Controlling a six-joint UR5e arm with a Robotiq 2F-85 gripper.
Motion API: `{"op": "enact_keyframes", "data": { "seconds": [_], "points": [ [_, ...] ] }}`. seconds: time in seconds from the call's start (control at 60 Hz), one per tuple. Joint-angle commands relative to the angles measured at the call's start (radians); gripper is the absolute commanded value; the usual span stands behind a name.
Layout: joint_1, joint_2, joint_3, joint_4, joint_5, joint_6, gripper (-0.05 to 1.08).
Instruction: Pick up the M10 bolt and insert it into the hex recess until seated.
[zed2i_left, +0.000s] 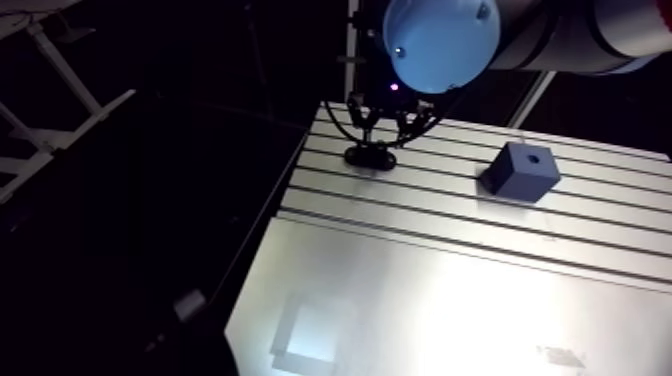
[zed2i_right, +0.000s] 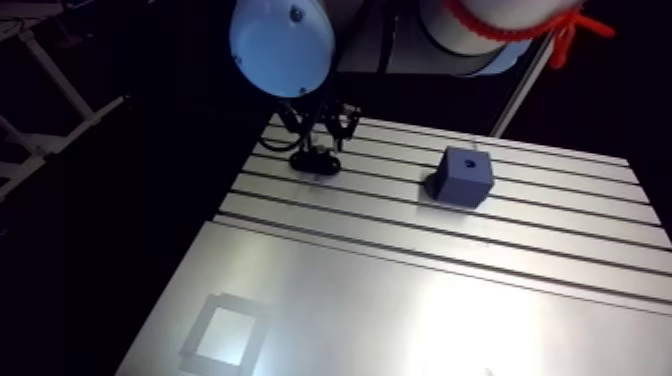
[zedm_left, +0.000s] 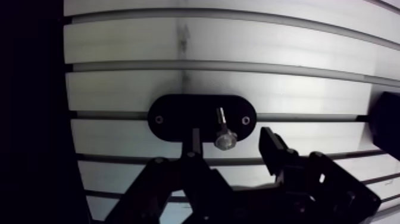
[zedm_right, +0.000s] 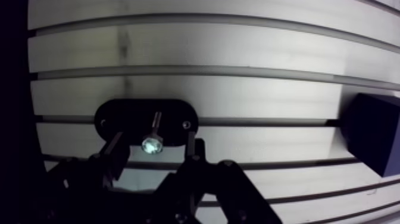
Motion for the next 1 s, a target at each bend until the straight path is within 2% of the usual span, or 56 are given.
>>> {"op": "enact_keyframes", "data": {
  "seconds": [0.017,1.0],
  "points": [
    [0.001,0.001,-0.001,0.0,-0.001,0.0,0.42],
    [0.004,0.007,0.005,-0.003,0.0,0.003,0.59]
  ]
}}
